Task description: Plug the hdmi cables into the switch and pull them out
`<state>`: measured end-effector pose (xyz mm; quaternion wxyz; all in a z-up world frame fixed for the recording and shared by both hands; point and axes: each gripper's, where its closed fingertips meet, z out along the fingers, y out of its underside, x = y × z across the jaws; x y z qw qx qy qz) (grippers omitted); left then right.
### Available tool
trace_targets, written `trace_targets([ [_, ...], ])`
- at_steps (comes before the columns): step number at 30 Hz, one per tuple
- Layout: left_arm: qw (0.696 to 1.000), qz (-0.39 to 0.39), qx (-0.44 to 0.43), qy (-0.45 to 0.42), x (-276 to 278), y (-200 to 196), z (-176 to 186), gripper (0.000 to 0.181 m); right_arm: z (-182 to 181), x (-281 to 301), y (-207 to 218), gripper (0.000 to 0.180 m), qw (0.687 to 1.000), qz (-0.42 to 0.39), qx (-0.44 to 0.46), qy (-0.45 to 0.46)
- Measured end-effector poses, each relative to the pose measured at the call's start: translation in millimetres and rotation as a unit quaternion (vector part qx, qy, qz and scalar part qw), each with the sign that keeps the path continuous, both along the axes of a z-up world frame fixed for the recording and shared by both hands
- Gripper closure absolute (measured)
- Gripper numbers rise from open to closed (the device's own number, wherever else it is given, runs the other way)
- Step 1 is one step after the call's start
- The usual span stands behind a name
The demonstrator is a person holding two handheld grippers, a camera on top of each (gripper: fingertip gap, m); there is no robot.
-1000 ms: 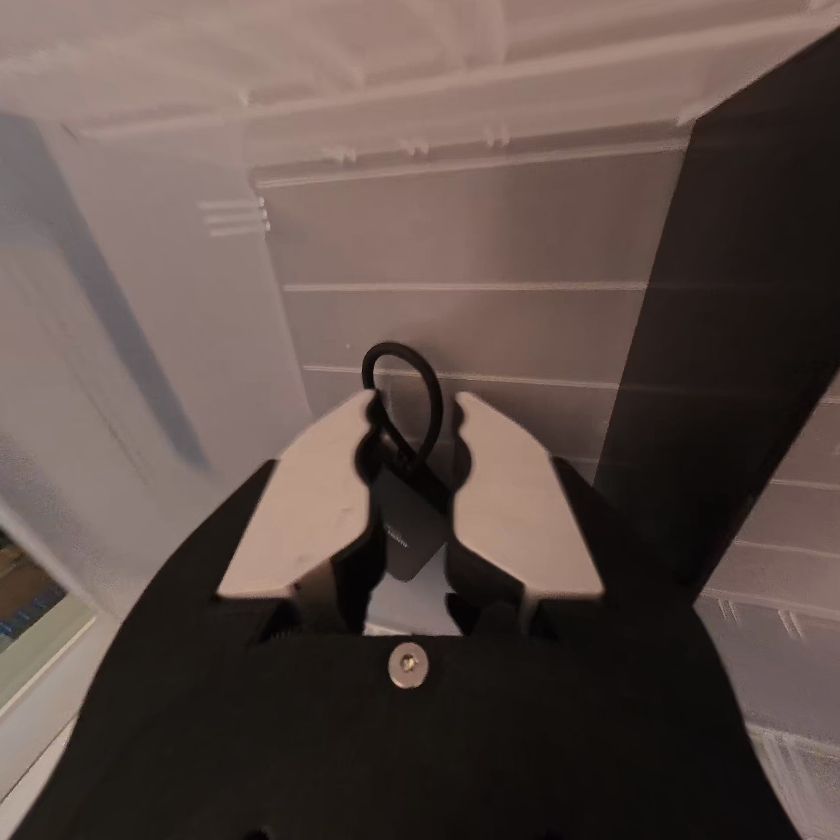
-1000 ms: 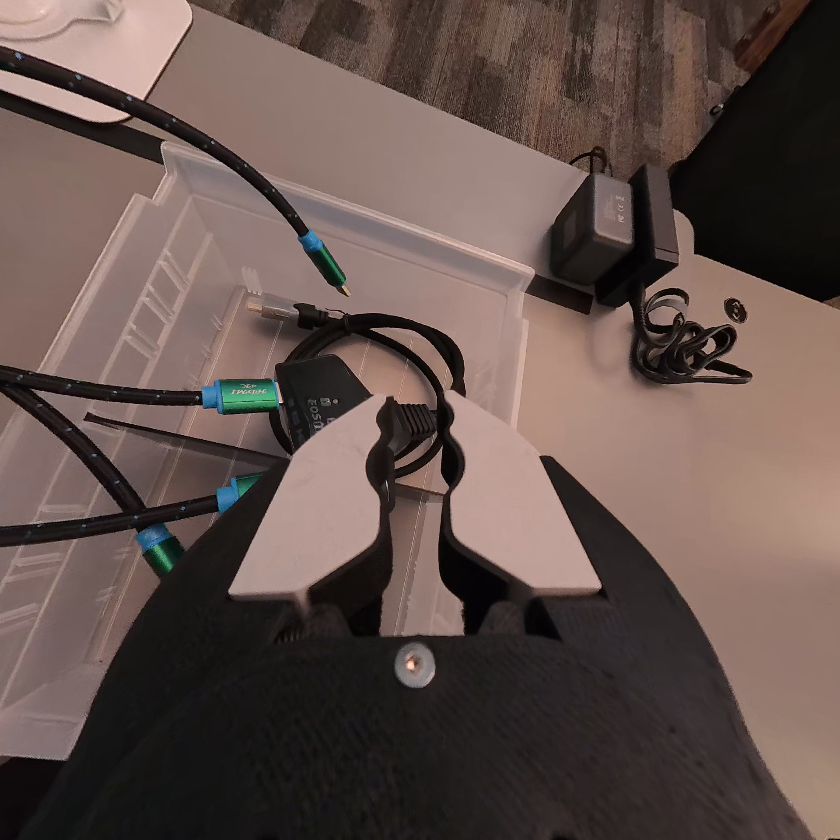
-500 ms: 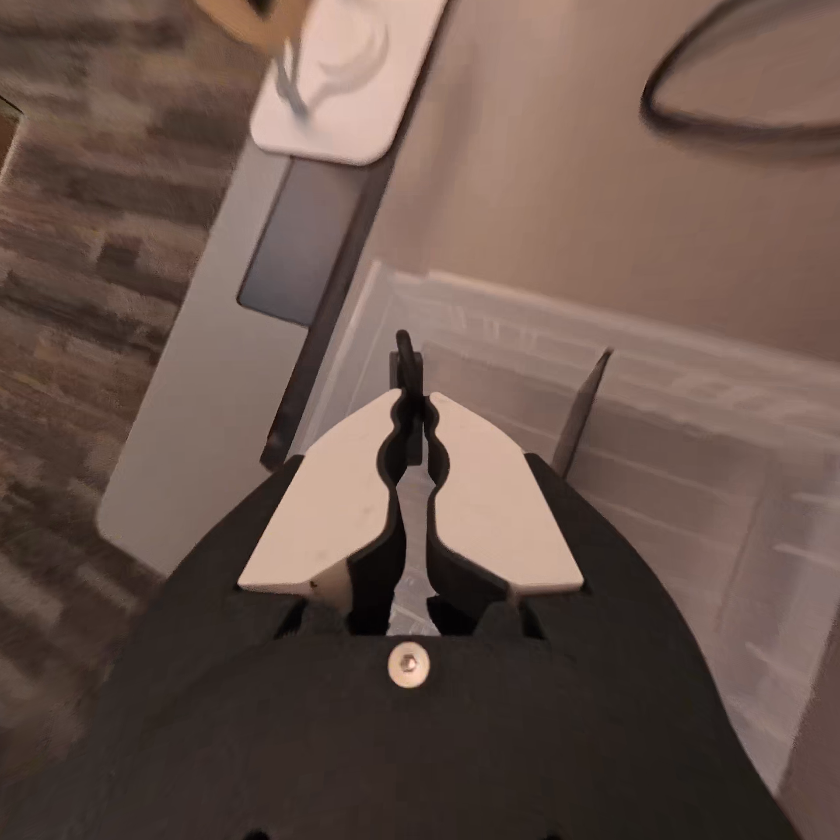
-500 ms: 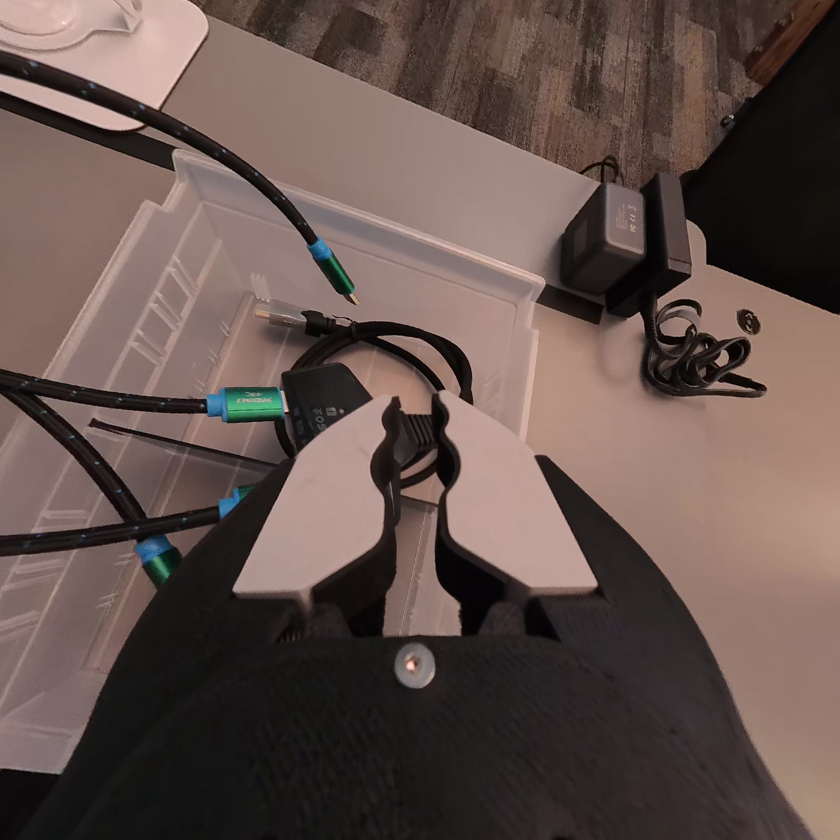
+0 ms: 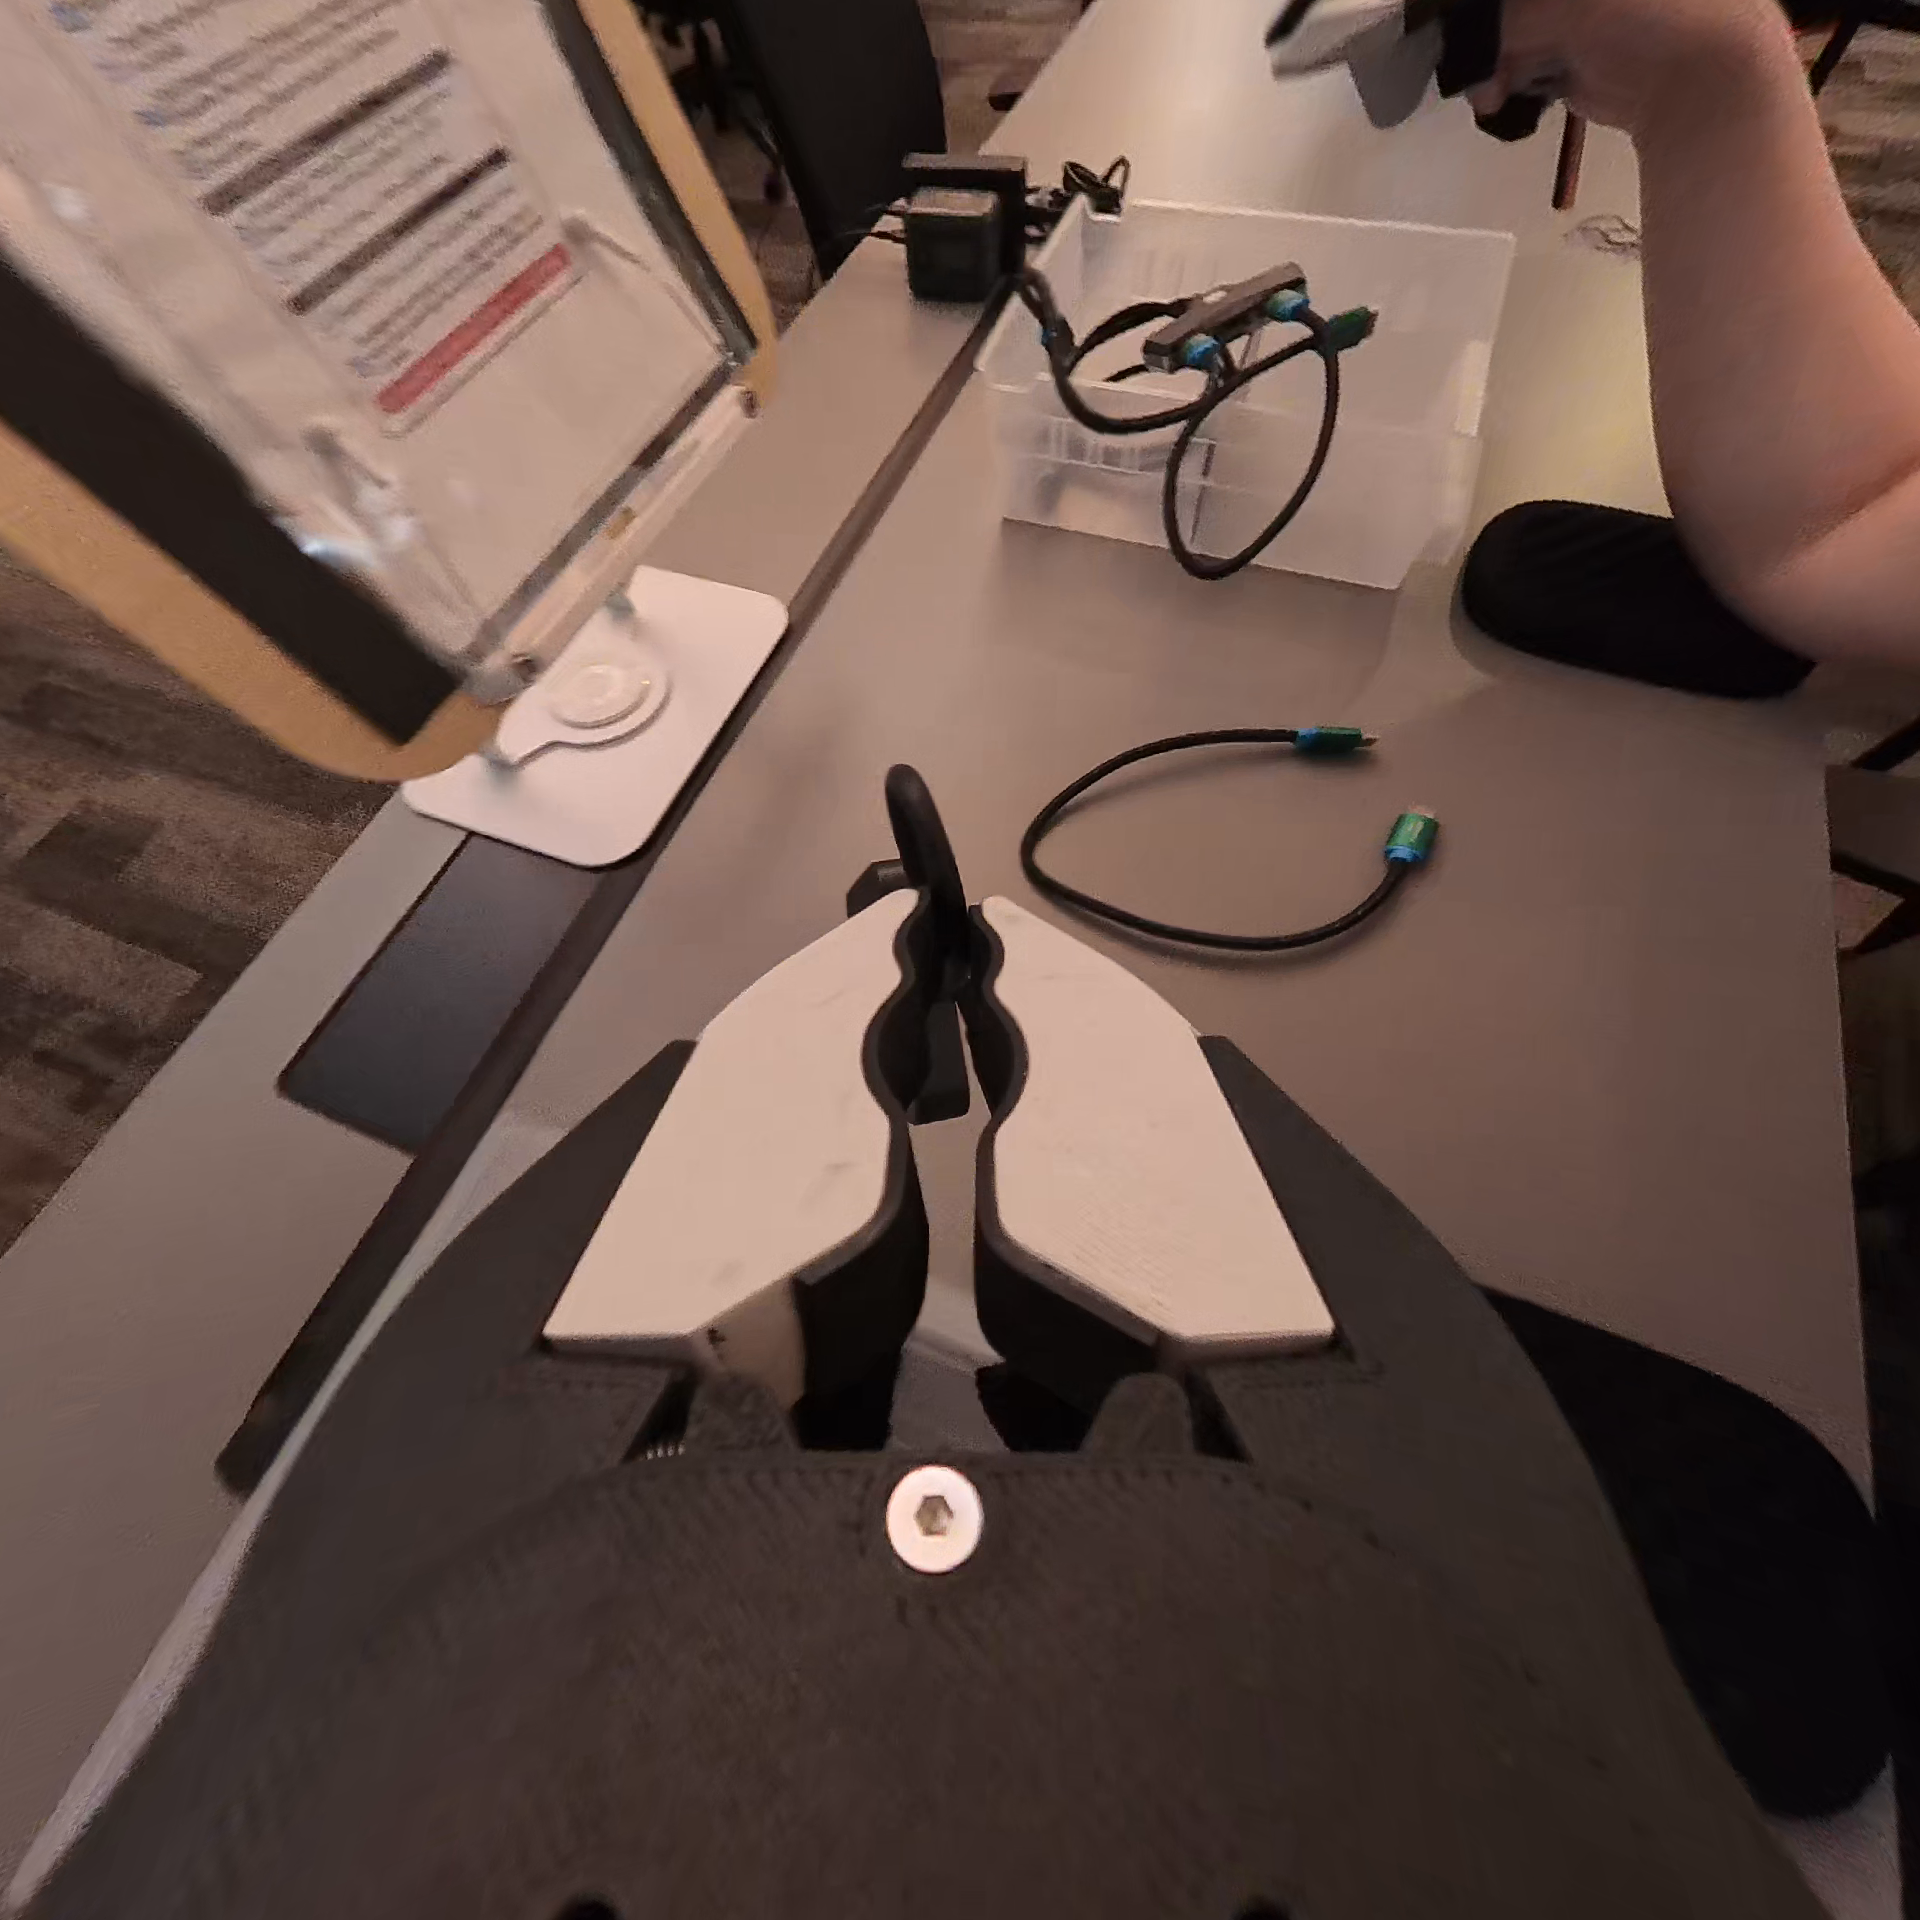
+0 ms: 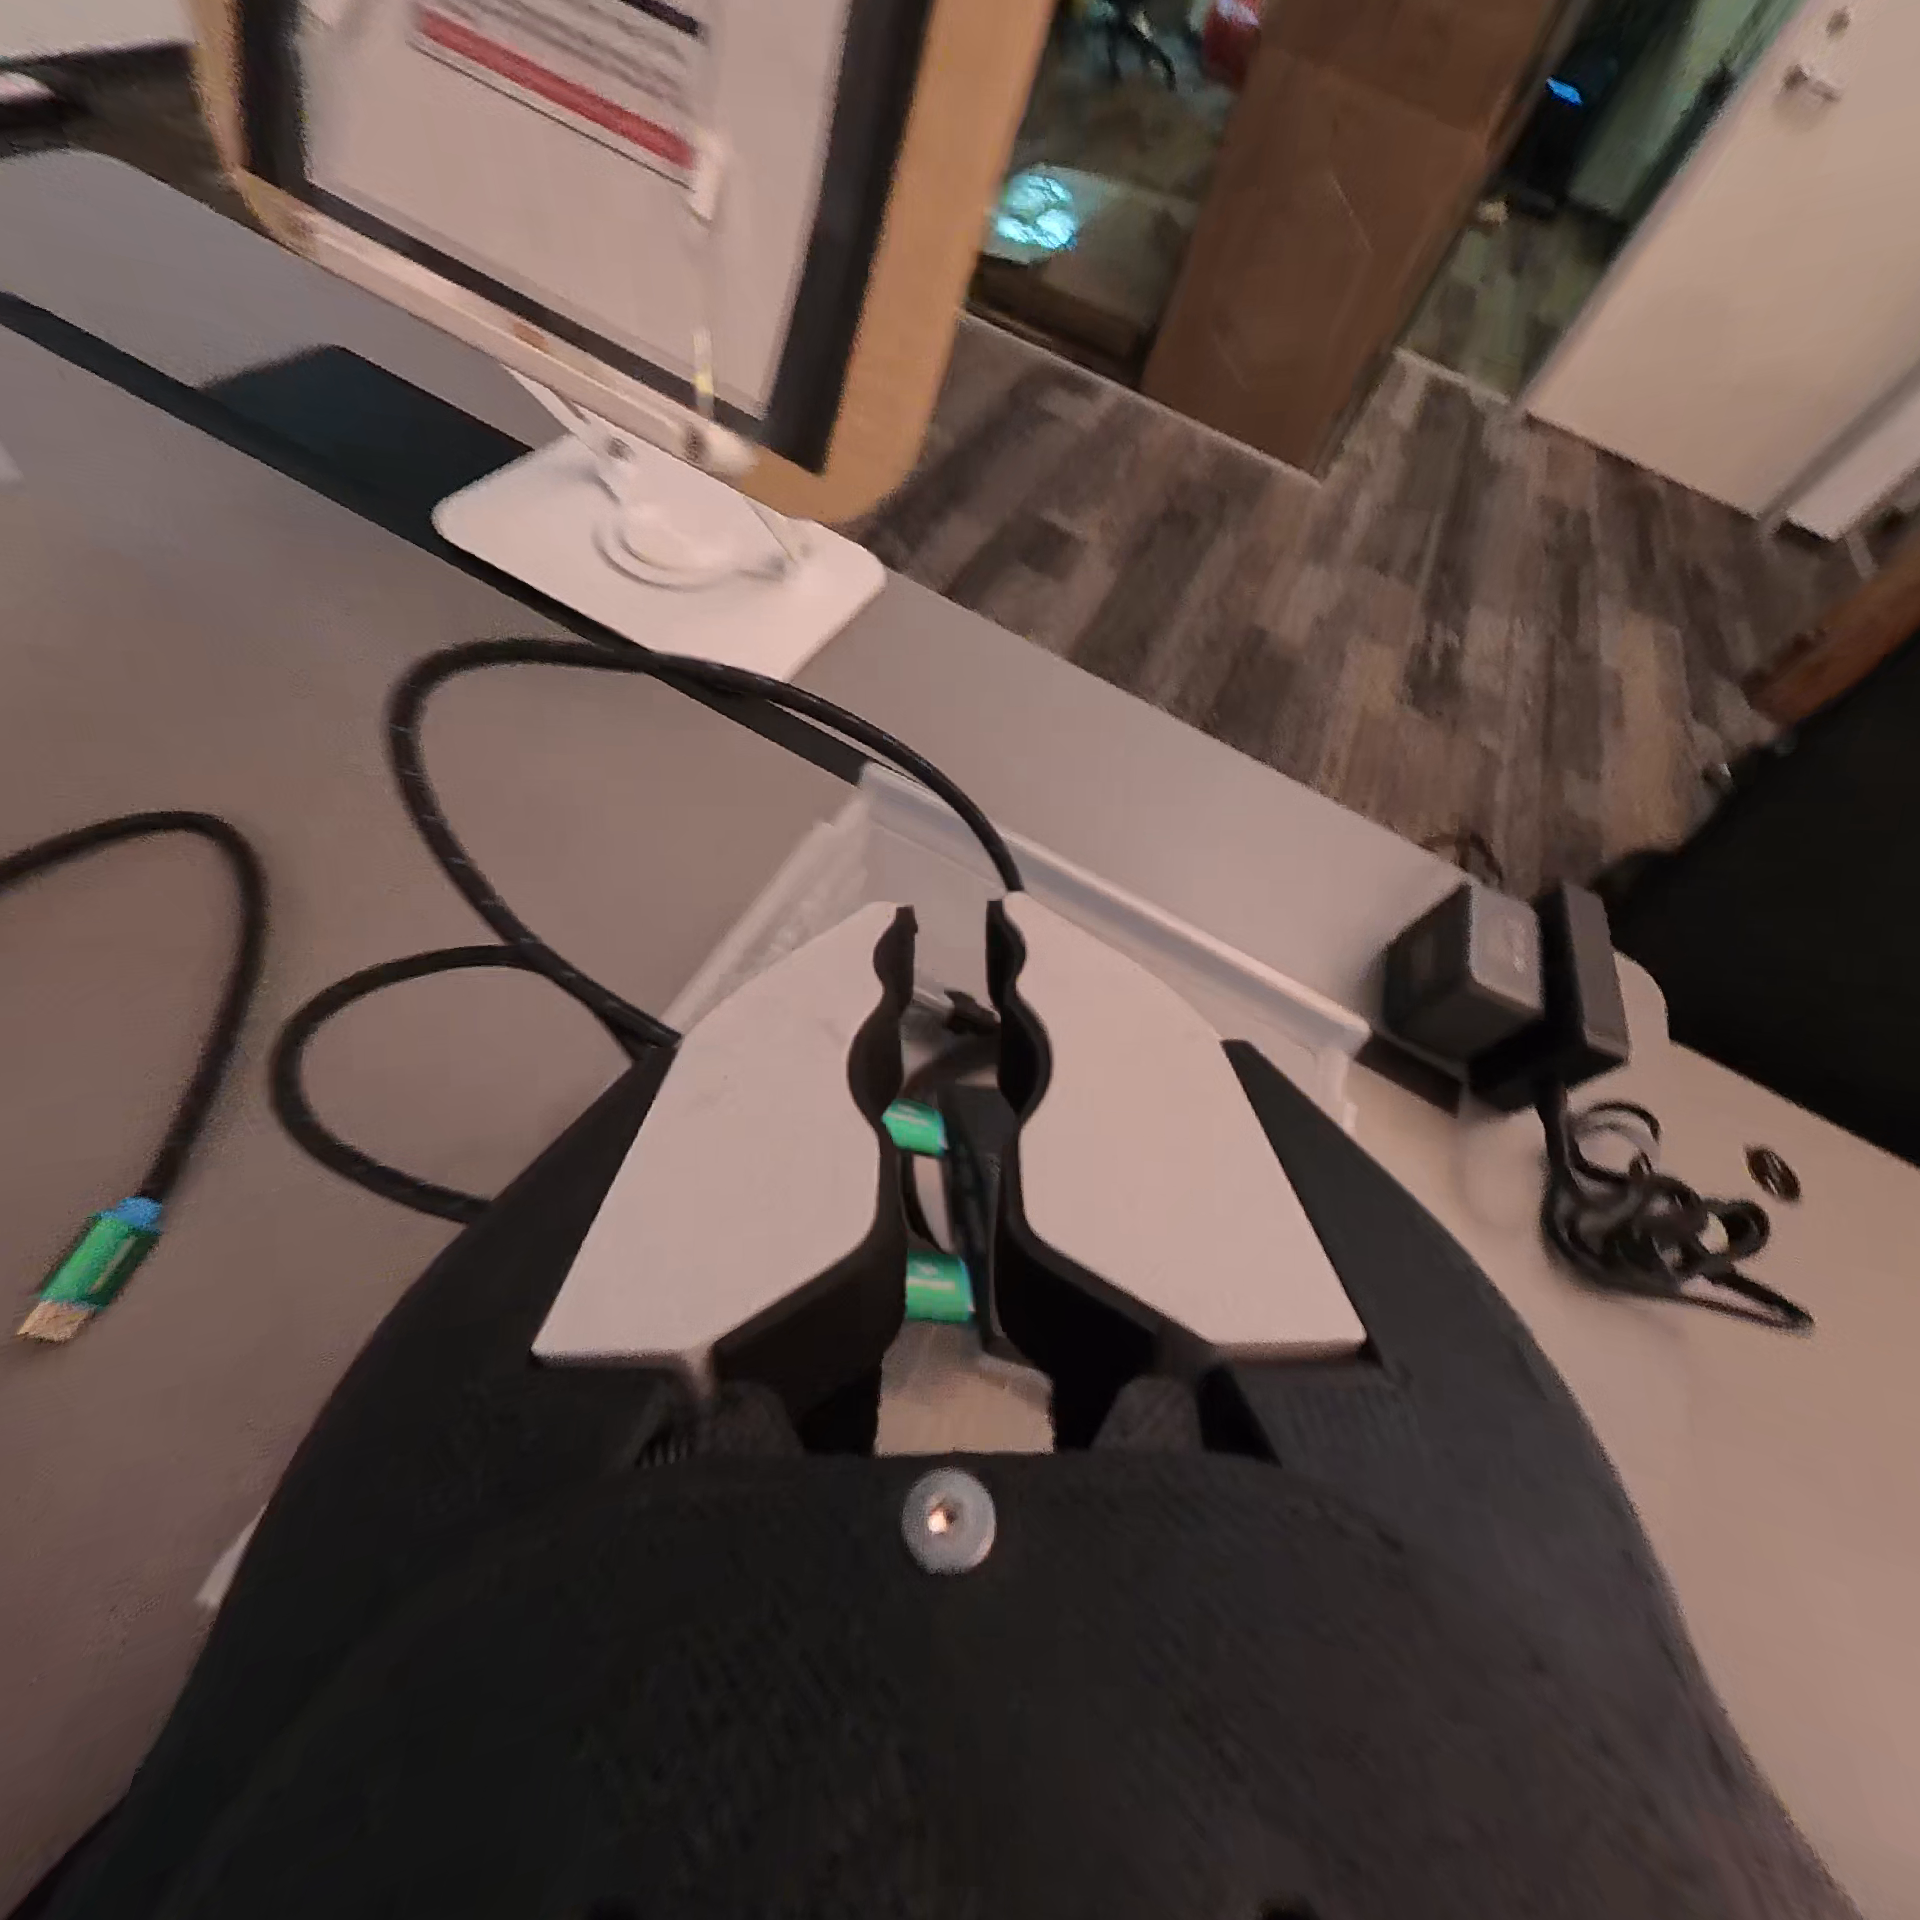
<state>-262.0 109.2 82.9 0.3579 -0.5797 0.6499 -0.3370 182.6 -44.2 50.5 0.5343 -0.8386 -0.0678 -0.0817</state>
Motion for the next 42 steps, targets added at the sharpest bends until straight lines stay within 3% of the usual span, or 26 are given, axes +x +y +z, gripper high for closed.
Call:
trace_targets([
  [4, 0.999, -0.042, -0.008, -0.005, 36, -49, -10, 0.177, 24, -76, 5, 0.162, 0.989, 0.144, 0.038, -0.024],
  [9, 0.993, -0.102, -0.024, -0.048, 72, -108, 2, 0.177, 29, -228, -7, 0.132, 0.903, 0.421, 0.080, -0.029],
  [13, 0.983, -0.166, -0.008, -0.077, 93, -157, 17, 0.177, -2, -298, -1, 0.114, 0.863, 0.502, 0.043, -0.025],
  [17, 0.971, -0.208, 0.009, -0.118, 107, -189, 36, 0.177, -12, -325, -2, 0.123, 0.838, 0.544, 0.039, 0.026],
  [19, 0.965, -0.221, -0.002, -0.138, 110, -196, 44, 0.177, -5, -333, -16, 0.165, 0.805, 0.588, 0.053, 0.059],
  [22, 0.969, -0.187, -0.031, -0.161, 110, -186, 50, 0.176, 1, -328, -8, 0.165, 0.819, 0.567, 0.066, 0.058],
  [25, 0.967, -0.133, -0.068, -0.209, 99, -166, 54, 0.127, -4, -307, 21, 0.165, 0.870, 0.479, 0.107, -0.044],
  [27, 0.961, -0.107, -0.062, -0.246, 87, -152, 53, 0.120, -10, -292, 41, 0.165, 0.895, 0.409, 0.119, -0.134],
  [30, 0.977, -0.030, 0.044, -0.204, 83, -121, 33, 0.125, -28, -288, 59, 0.165, 0.904, 0.354, 0.098, -0.218],
  [33, 0.982, -0.039, 0.142, -0.115, 94, -128, -4, 0.124, -57, -295, 69, 0.165, 0.907, 0.352, 0.041, -0.228],
  [37, 0.959, -0.004, 0.284, -0.002, 118, -115, -48, 0.138, -81, -298, 73, 0.165, 0.909, 0.358, -0.003, -0.214],
  [42, 0.962, -0.018, 0.270, 0.026, 141, -108, -85, 0.143, -89, -296, 74, 0.165, 0.901, 0.350, -0.017, -0.256],
])
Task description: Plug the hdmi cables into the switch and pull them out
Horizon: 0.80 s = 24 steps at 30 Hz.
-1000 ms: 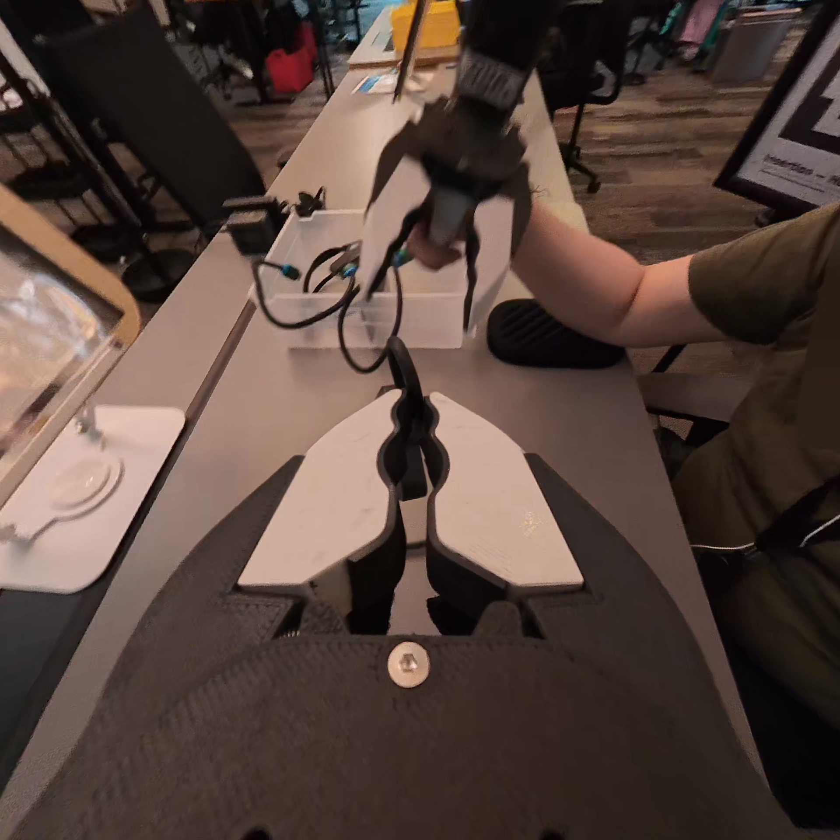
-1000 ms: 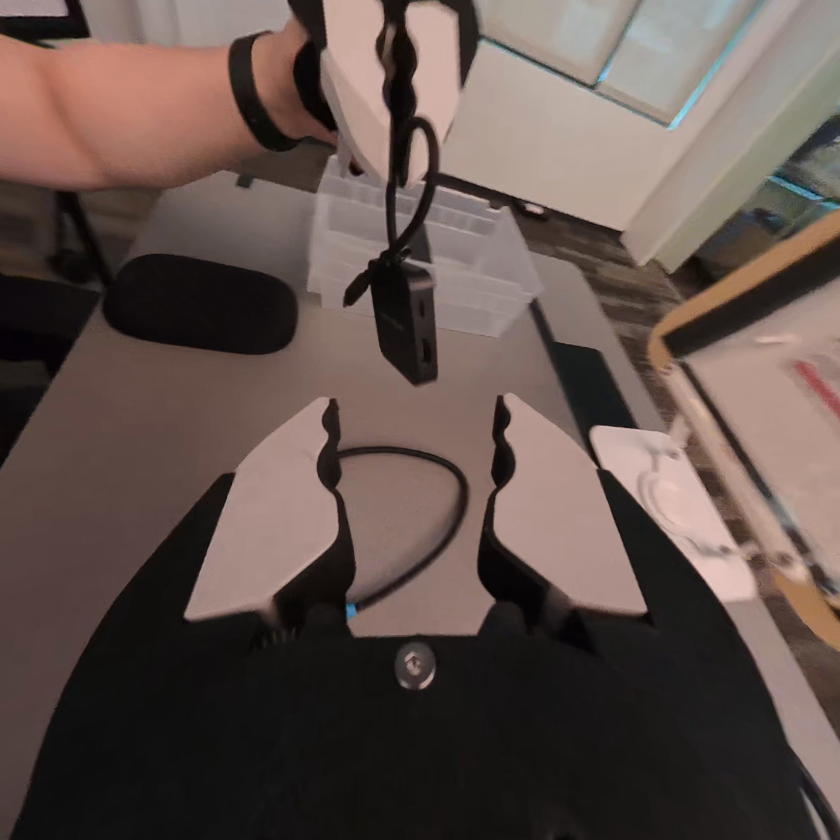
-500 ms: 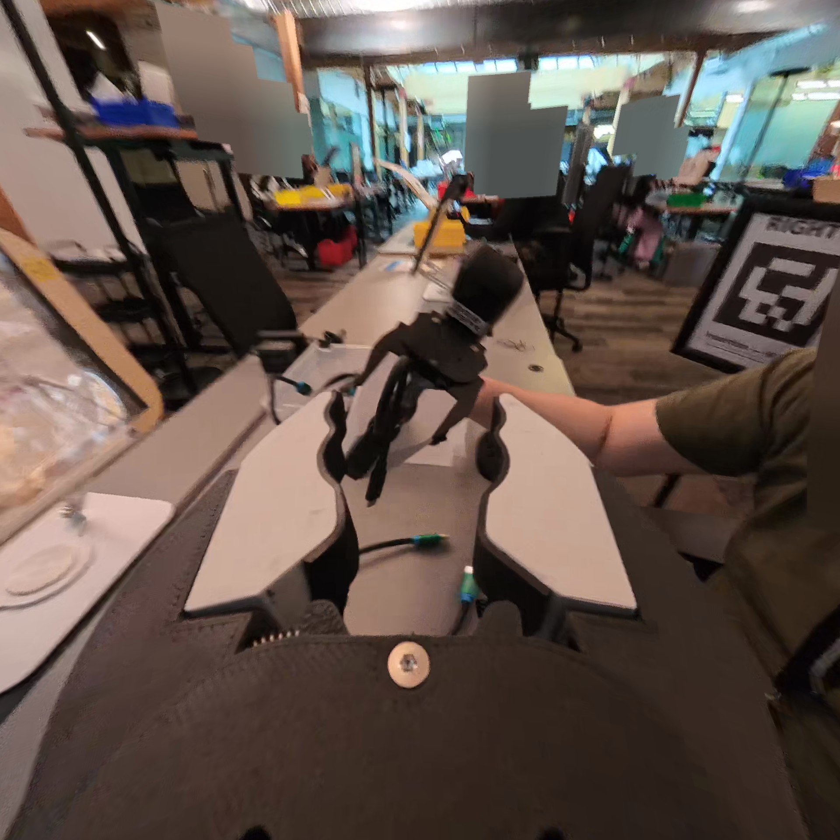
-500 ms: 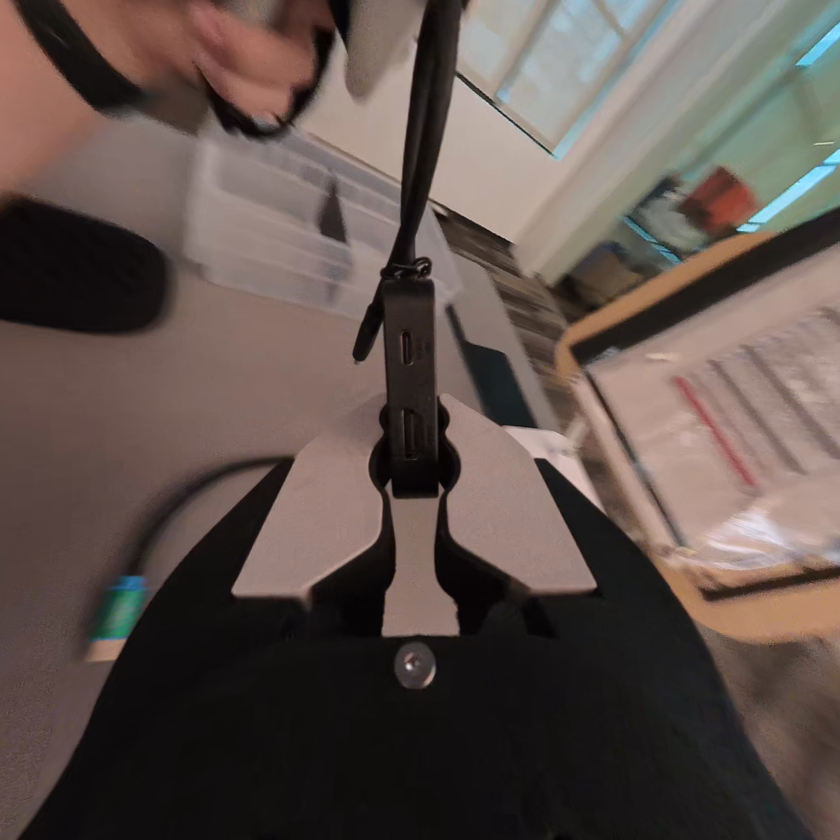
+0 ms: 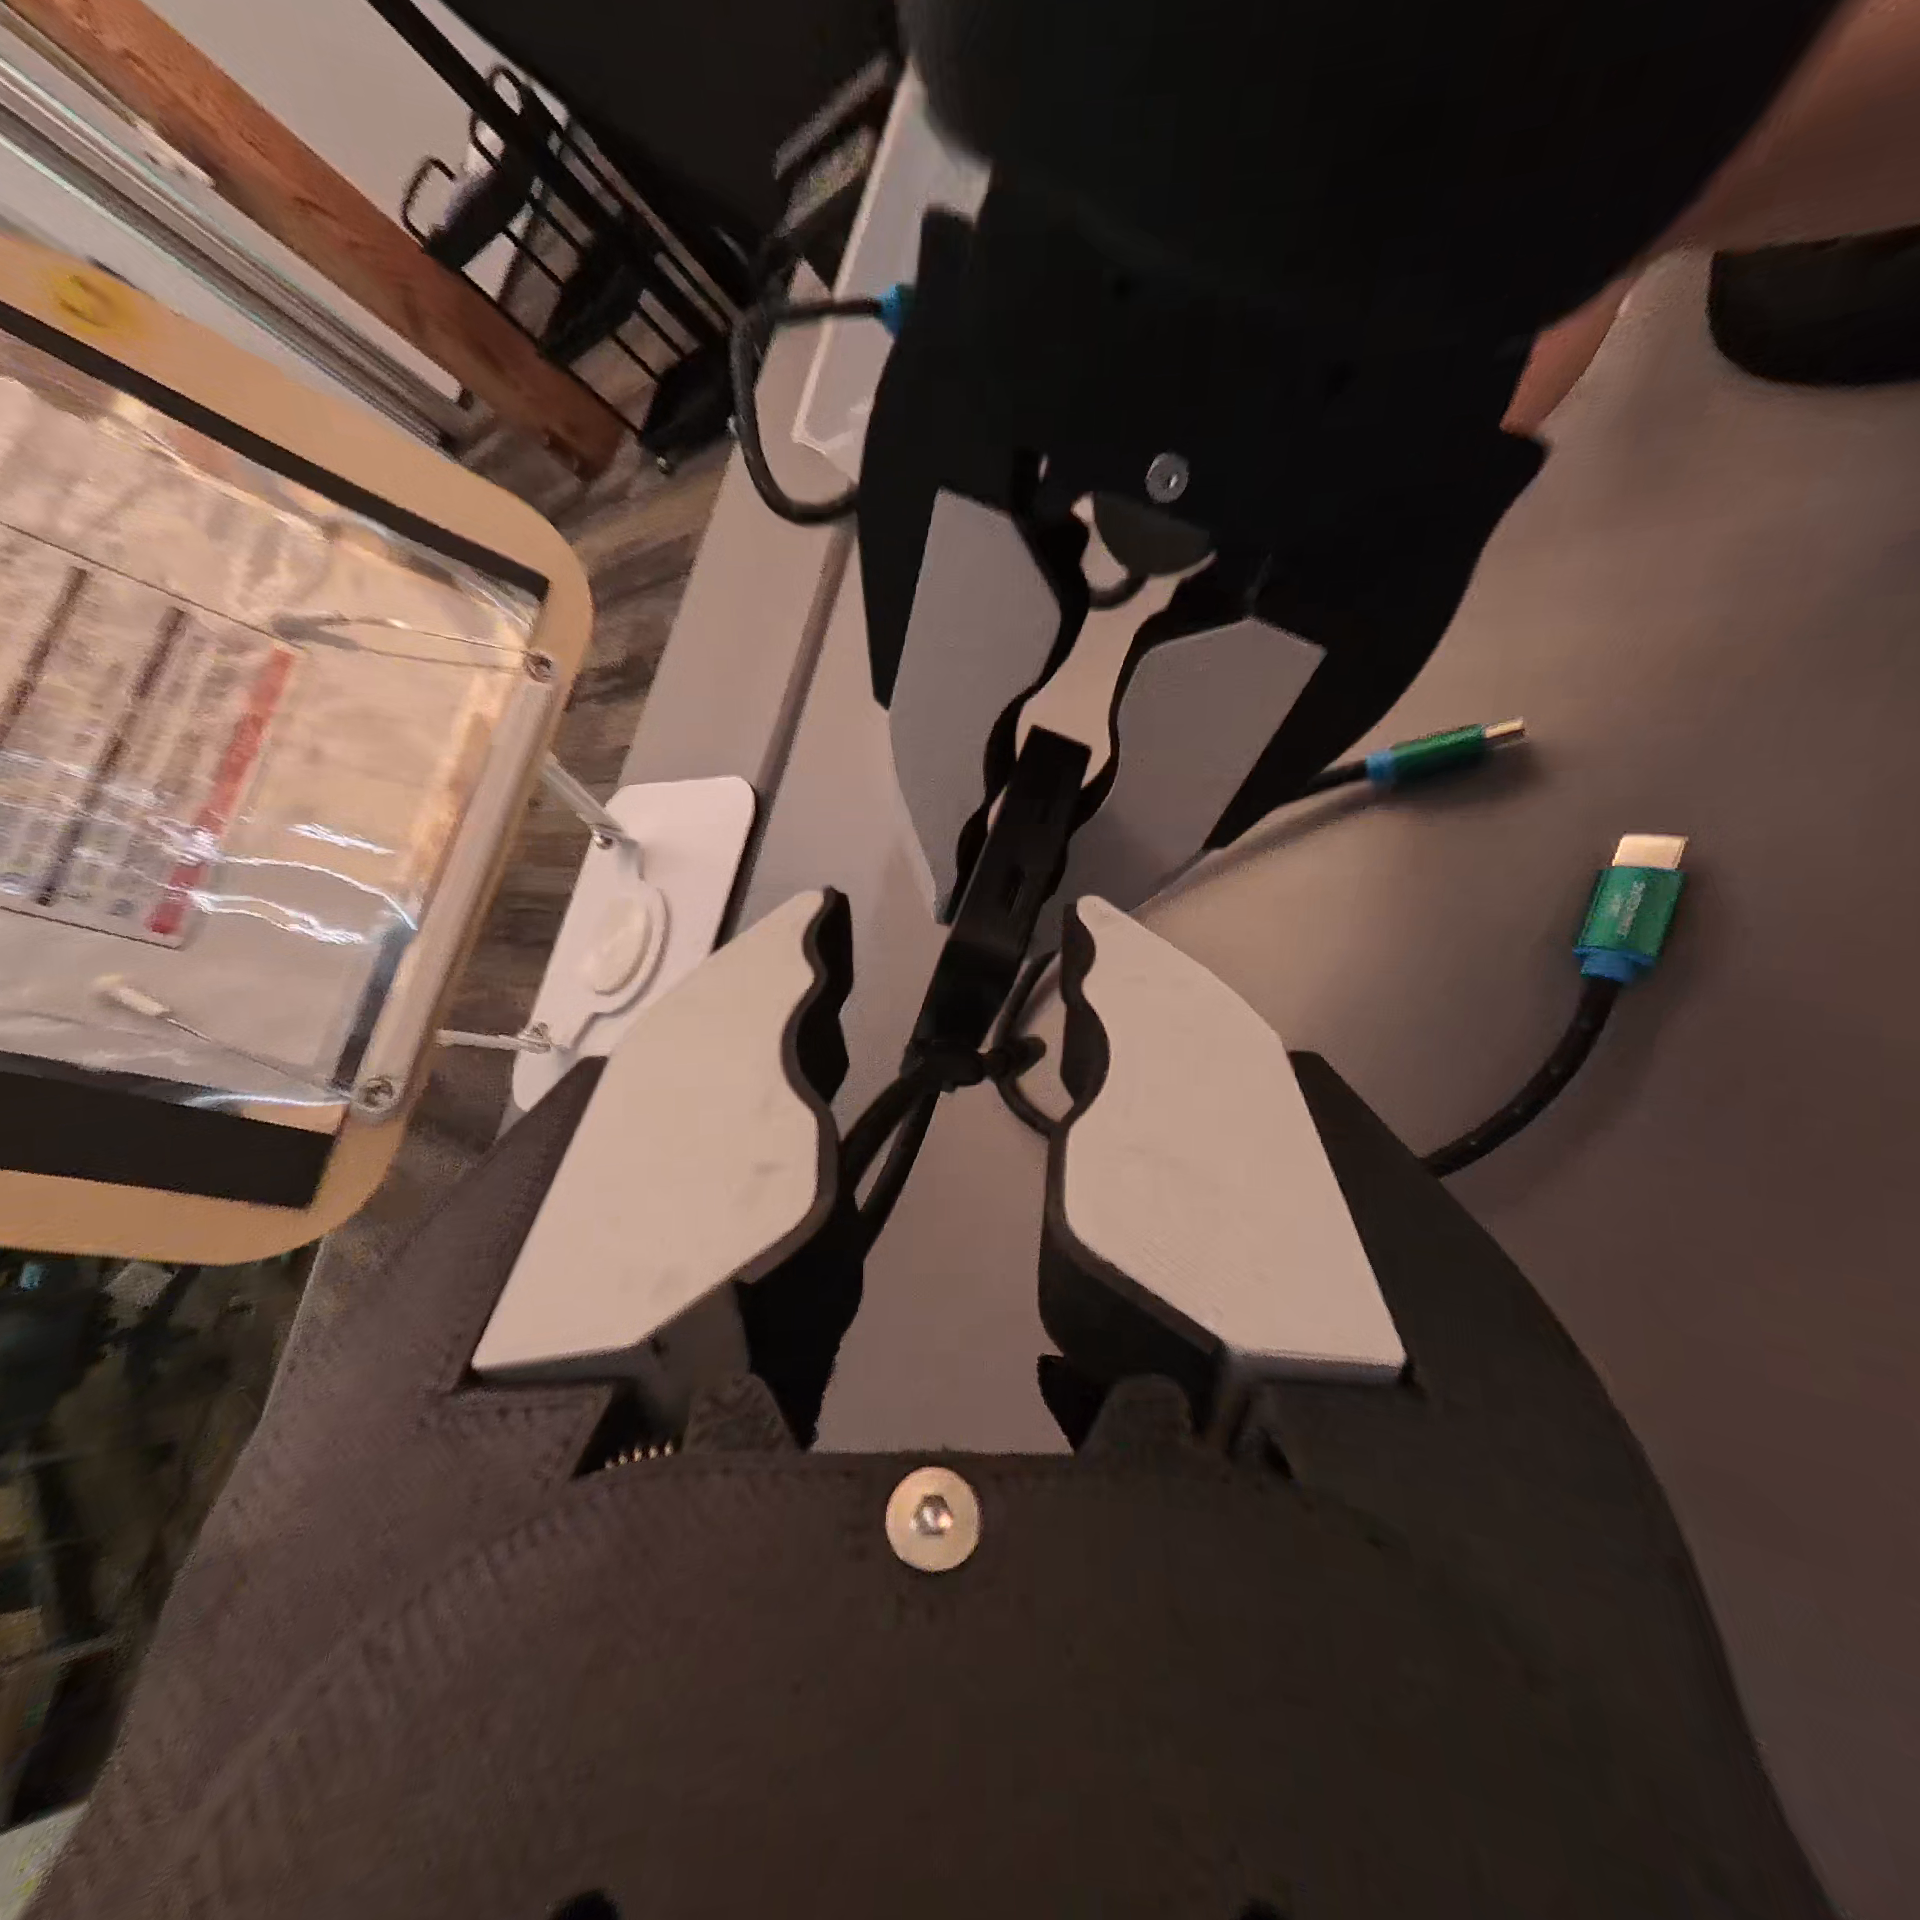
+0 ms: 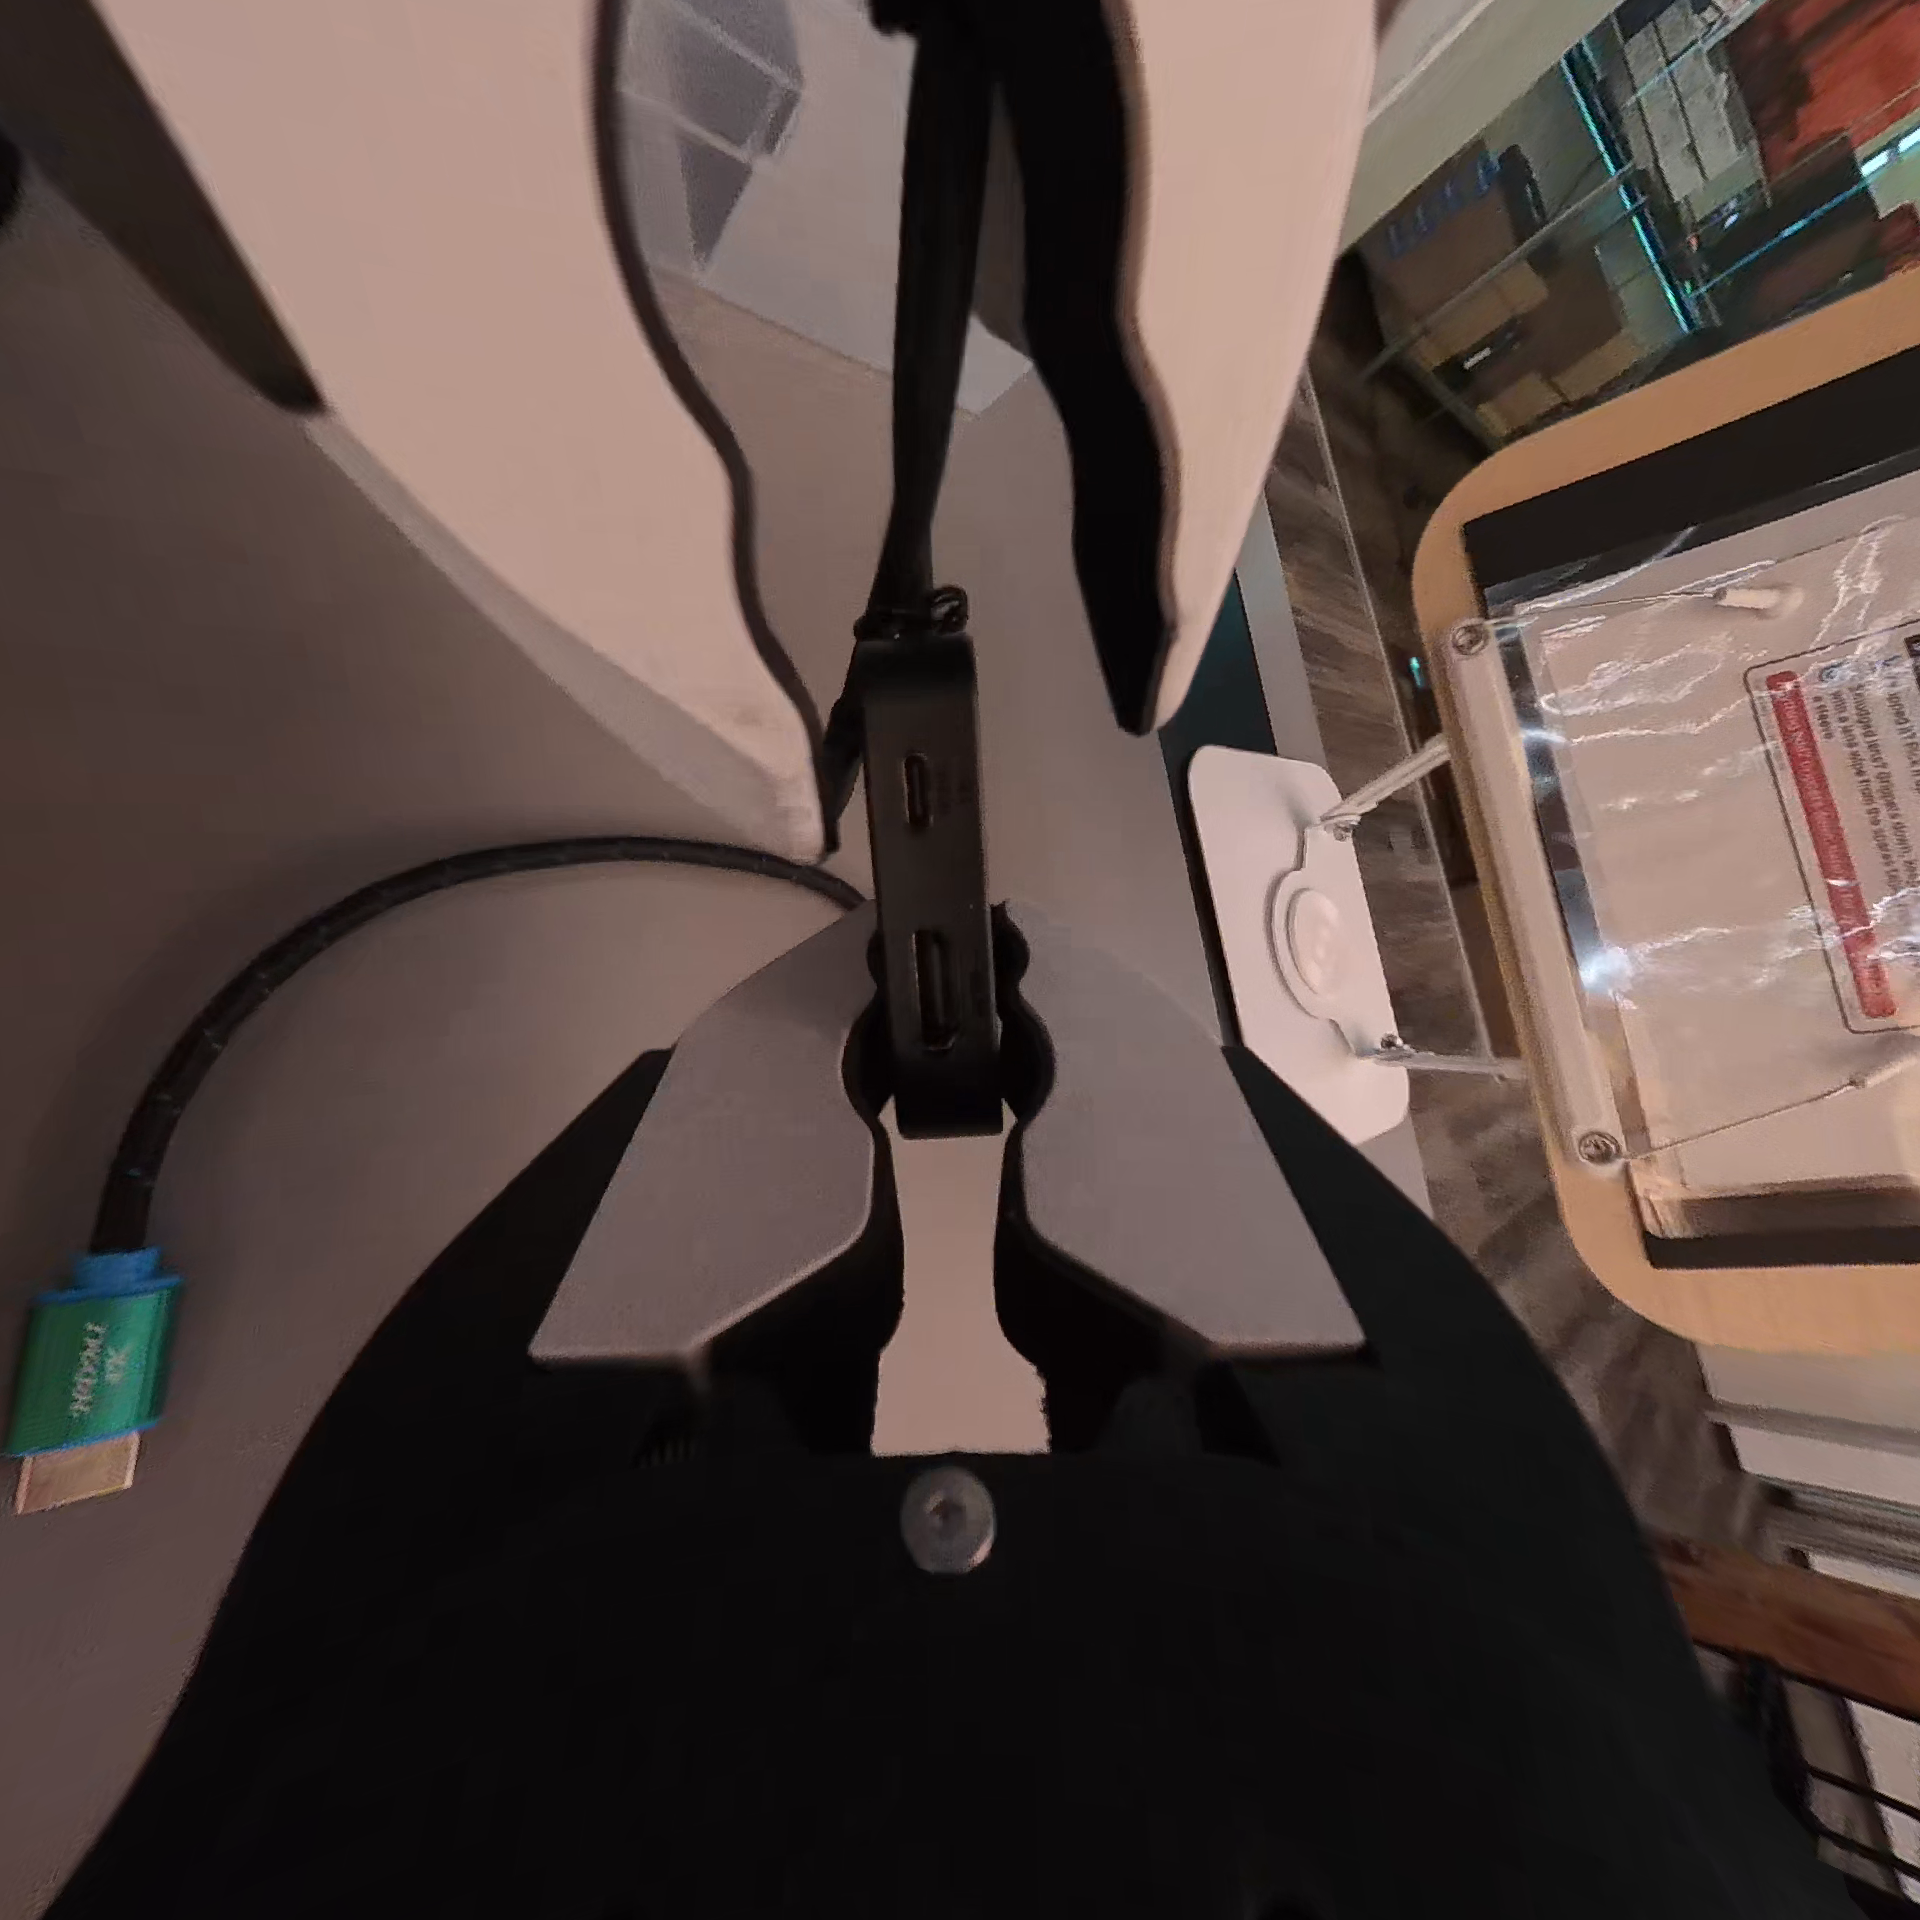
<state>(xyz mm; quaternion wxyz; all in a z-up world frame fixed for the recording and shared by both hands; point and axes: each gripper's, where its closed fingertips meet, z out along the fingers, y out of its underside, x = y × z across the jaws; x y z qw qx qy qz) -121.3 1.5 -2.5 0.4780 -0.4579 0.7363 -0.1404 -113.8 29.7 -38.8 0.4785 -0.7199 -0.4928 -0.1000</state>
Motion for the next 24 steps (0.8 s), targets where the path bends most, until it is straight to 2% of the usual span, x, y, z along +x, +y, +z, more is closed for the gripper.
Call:
trace_targets([
  [4, 0.999, 0.010, 0.029, 0.023, 2, 15, -23, 0.150, -15, 7, 9, 0.165, 0.999, -0.021, 0.008, -0.045],
  [6, 0.998, 0.002, 0.044, 0.051, 2, 17, -41, 0.164, -25, 12, 15, 0.163, 0.998, -0.022, 0.016, -0.061],
  [7, 0.997, 0.006, 0.052, 0.062, 2, 21, -48, 0.164, -30, 14, 18, 0.161, 0.997, -0.025, 0.021, -0.065],
  [11, 0.990, 0.072, 0.077, 0.097, -8, 56, -68, 0.166, -45, 34, 24, 0.154, 0.995, -0.071, -0.019, -0.068],
  [15, 0.971, 0.151, 0.123, 0.141, -35, 99, -84, 0.167, -69, 55, 5, 0.159, 0.973, -0.136, -0.186, 0.001],
  [17, 0.965, 0.155, 0.124, 0.172, -46, 105, -97, 0.167, -83, 51, -15, 0.159, 0.947, -0.125, -0.294, 0.044],
  [19, 0.963, 0.146, 0.114, 0.195, -52, 104, -110, 0.167, -92, 49, -33, 0.156, 0.921, -0.112, -0.367, 0.070],
  [21, 0.959, 0.140, 0.121, 0.214, -56, 103, -117, 0.165, -97, 50, -42, 0.152, 0.900, -0.125, -0.409, 0.081],
  [24, 0.957, 0.137, 0.124, 0.224, -57, 99, -119, 0.164, -99, 54, -40, 0.151, 0.891, -0.158, -0.415, 0.089],
])
